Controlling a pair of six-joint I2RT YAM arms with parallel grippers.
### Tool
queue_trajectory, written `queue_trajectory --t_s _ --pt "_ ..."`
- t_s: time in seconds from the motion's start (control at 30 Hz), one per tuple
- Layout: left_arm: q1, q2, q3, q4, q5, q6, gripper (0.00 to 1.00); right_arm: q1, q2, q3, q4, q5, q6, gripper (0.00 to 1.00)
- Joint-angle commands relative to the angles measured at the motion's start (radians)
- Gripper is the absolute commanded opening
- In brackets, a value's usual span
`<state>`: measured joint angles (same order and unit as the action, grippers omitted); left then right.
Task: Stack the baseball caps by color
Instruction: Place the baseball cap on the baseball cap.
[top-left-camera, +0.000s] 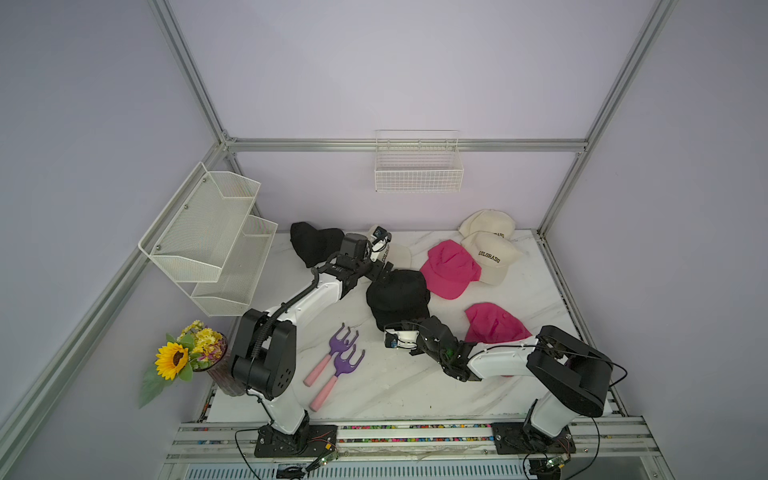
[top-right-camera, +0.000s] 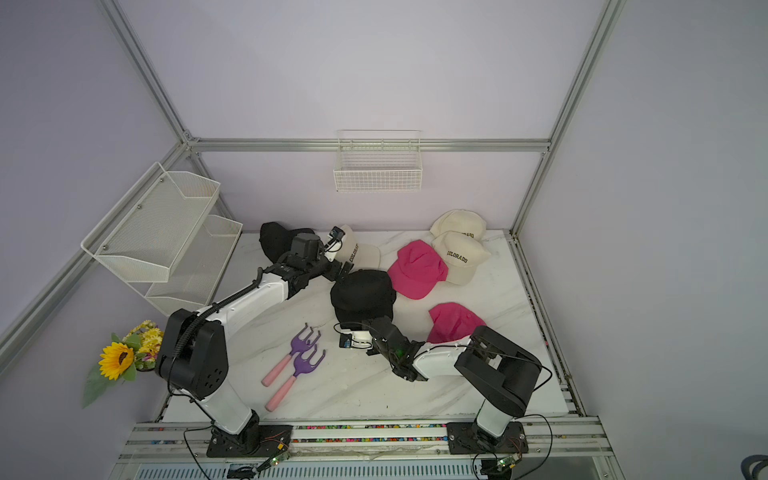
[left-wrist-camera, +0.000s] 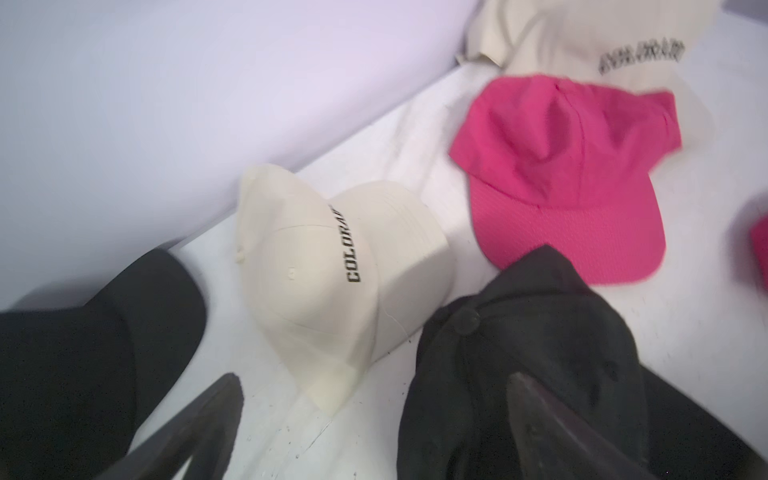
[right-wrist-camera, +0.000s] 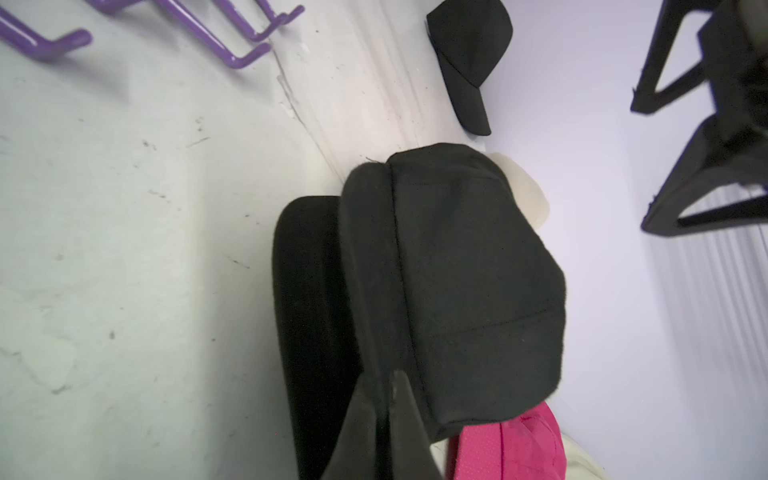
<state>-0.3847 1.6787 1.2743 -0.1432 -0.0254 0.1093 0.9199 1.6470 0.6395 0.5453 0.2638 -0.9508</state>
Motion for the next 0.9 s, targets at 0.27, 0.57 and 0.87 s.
queue_trajectory --t_s 0.27,0.57,0.87 --pt "-0.003 -0.141 -0.160 0.035 -0.280 -0.450 1.00 -0.005 -0.155 0.029 -0.170 0.211 0.020 0.00" --pt "-0.002 -0.162 -0.183 0.048 -0.324 -0.462 1.00 0.085 -0.135 0.040 -0.270 0.272 0.172 0.00" --pt "0.004 -0.142 -0.186 0.046 -0.330 -0.468 1.00 0.156 0.059 -0.083 -0.087 0.057 0.263 0.00"
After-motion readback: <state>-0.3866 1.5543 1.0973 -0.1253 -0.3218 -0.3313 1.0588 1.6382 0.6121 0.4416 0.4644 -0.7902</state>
